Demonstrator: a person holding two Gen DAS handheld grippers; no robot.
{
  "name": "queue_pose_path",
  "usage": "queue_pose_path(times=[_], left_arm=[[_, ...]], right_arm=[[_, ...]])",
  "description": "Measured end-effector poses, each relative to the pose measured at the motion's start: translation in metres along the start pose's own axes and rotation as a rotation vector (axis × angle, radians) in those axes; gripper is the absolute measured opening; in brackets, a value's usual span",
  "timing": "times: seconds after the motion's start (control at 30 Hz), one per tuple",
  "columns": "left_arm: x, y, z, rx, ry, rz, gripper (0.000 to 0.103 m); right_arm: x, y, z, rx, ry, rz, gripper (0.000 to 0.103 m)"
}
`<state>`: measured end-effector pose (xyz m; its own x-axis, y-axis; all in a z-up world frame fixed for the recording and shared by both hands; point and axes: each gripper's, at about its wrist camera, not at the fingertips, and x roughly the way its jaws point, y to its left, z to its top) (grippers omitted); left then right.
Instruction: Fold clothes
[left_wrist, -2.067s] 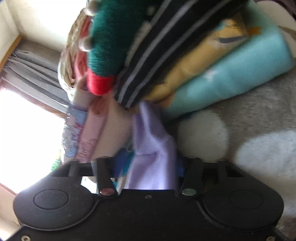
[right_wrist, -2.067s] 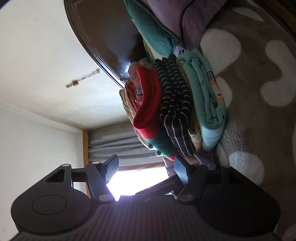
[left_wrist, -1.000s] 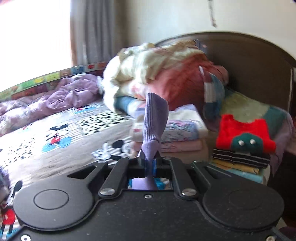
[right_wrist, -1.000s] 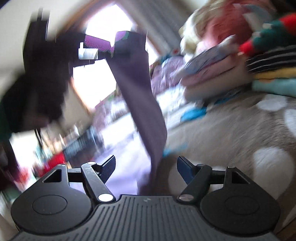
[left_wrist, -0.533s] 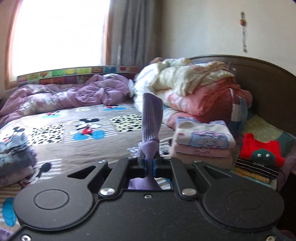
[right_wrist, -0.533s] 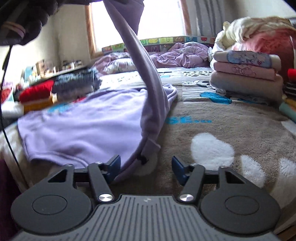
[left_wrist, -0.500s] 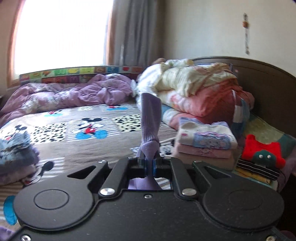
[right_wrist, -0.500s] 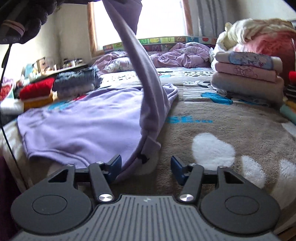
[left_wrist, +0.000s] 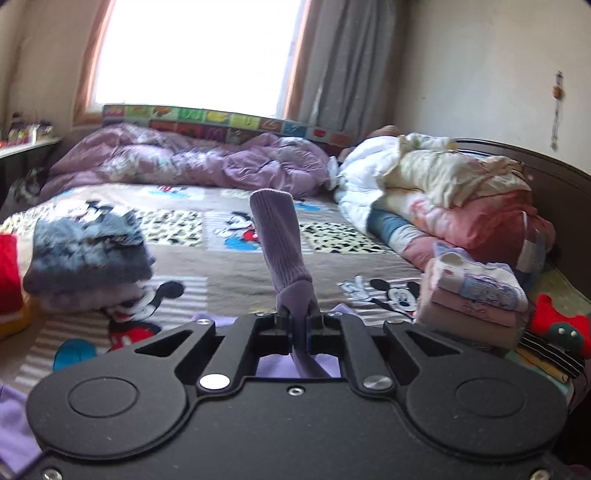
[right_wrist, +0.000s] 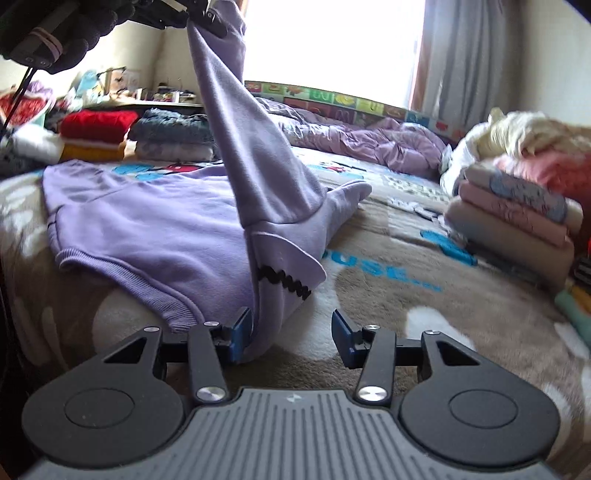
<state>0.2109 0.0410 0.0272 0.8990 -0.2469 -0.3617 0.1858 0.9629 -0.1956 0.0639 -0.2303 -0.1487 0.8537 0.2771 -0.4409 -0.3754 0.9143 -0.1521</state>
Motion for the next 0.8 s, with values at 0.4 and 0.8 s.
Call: queue_pose_path(times=[0.4,0.8], left_arm=[[0.013,0.065,-0.038,-0.073,0.045,0.042,0.005],[0.015,0.102,-0.088,-0.128,0.084,0.092,0.005]], right_arm=[[0.0,0.031,-0.002,-0.238,-0.022,-0.034,0.046],[-0.002,0.041,-0.002,-0.327,-0.027,-0.026,0.042]])
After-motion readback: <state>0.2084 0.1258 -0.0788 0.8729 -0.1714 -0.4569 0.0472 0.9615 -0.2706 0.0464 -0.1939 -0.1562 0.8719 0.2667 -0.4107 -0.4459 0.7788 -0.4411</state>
